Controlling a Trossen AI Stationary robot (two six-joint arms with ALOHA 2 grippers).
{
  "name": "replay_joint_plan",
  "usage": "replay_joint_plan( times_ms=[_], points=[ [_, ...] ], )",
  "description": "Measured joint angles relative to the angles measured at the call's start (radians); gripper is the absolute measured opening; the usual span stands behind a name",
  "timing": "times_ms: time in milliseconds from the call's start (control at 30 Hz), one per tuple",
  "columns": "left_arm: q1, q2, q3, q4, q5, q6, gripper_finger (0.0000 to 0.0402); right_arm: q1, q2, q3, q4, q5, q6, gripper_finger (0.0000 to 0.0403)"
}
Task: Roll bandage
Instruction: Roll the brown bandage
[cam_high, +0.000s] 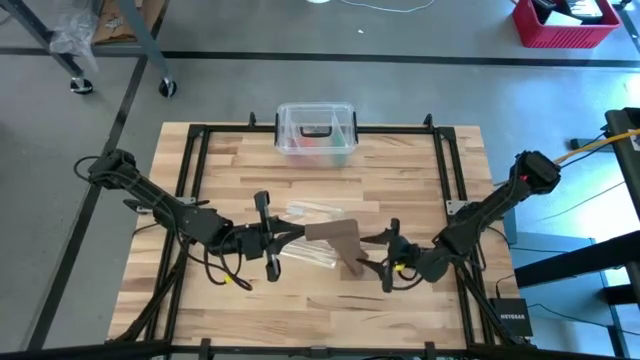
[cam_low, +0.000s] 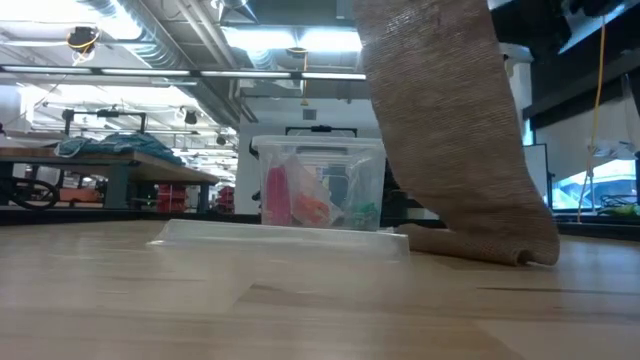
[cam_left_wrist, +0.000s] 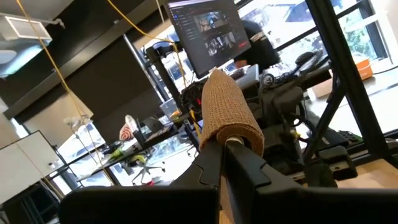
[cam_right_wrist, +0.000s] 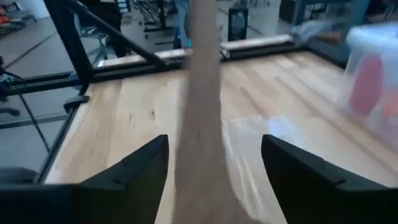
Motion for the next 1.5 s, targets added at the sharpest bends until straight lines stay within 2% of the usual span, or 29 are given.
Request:
replay_joint_plan(
  times_ms=[167,267,367,467,633,733,800,933,1033,1367,1500],
  points=[
    [0.012,0.000,0.000,-0.002,0.000,-0.016,0.0000,-0.024,0.036,0.000,0.122,-0.073,-0.054,0.0257],
    [0.020,0.000,0.000,-0.002,-0.004,-0.027,0.0000,-0.023,0.053,0.000,0.134,-0.114,-0.063,0.0257],
    [0.025,0.000,0.000,-0.009,-0.001,-0.039,0.0000,-0.022,0.054,0.000,0.133,-0.071,-0.067,0.0257],
    [0.033,0.000,0.000,-0.010,0.063,-0.047,0.0000,-0.060,0.054,0.000,0.174,-0.041,-0.120,0.0257],
    [0.045,0.000,0.000,-0.014,0.169,-0.072,0.0000,-0.162,0.053,0.000,0.177,-0.182,-0.147,0.0253],
    [0.045,0.000,0.000,-0.016,0.170,-0.068,0.0000,-0.174,0.057,0.000,0.186,-0.223,-0.169,0.0225],
    [0.045,0.000,0.000,-0.016,0.171,-0.068,0.0000,-0.166,0.059,0.000,0.192,-0.220,-0.198,0.0189],
    [0.045,0.000,0.000,-0.007,0.172,-0.078,0.0000,-0.156,0.059,0.000,0.198,-0.195,-0.242,0.0092],
    [0.034,0.000,0.000,0.019,0.189,-0.073,0.0000,-0.157,0.059,0.000,0.198,-0.213,-0.278,0.0019],
    [-0.009,-0.001,-0.001,0.240,0.303,0.014,0.0000,-0.152,0.059,0.000,0.201,-0.213,-0.327,0.0007],
    [-0.009,0.000,-0.012,0.405,0.269,0.098,0.0000,-0.126,0.058,0.000,0.203,-0.198,-0.330,0.0006]
  ],
)
